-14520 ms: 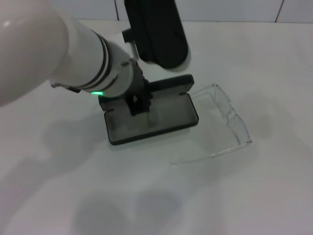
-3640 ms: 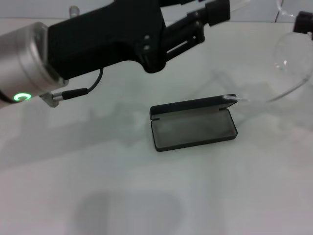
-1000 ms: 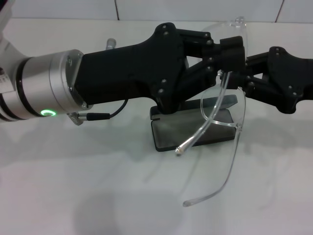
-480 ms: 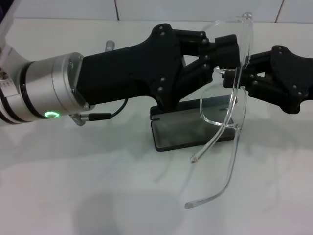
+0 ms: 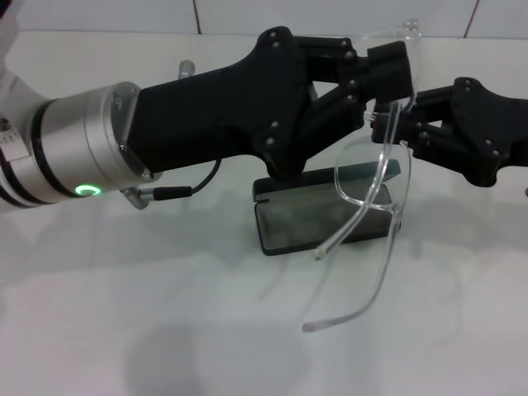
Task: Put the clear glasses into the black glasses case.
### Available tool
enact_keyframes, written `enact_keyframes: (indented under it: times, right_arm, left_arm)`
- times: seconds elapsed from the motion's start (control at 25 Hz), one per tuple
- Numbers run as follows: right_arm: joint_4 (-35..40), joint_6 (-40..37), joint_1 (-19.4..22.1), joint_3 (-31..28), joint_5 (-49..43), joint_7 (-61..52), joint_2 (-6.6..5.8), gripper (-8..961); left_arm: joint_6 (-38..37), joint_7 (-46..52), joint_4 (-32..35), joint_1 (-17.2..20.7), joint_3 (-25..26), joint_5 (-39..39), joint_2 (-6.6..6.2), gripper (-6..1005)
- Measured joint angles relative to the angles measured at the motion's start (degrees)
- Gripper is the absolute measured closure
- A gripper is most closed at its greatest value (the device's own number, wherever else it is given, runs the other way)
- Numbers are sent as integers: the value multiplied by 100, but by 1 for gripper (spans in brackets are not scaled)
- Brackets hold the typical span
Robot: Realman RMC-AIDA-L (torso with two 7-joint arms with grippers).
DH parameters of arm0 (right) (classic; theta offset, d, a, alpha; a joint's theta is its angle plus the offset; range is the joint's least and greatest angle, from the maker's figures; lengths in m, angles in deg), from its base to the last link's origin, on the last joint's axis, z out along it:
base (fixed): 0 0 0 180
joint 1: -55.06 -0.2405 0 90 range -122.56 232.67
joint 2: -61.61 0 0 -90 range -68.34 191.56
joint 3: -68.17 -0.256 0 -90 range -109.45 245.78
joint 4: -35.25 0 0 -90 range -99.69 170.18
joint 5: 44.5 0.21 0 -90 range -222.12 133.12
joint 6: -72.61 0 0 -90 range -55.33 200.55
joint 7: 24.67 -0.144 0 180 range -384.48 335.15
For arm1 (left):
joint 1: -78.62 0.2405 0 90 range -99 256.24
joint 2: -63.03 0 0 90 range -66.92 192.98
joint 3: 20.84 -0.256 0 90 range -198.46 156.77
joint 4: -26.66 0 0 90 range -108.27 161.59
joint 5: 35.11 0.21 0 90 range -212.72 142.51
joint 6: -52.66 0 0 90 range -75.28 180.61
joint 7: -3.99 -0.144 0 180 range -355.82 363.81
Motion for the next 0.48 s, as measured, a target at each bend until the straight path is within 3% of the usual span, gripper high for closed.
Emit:
enact_keyframes:
  times: [0.48]
  right_arm:
    - [-244, 80, -300, 29, 77, 15, 39, 853]
  left_arm:
    - [299, -27, -67, -3, -80, 38, 6, 917]
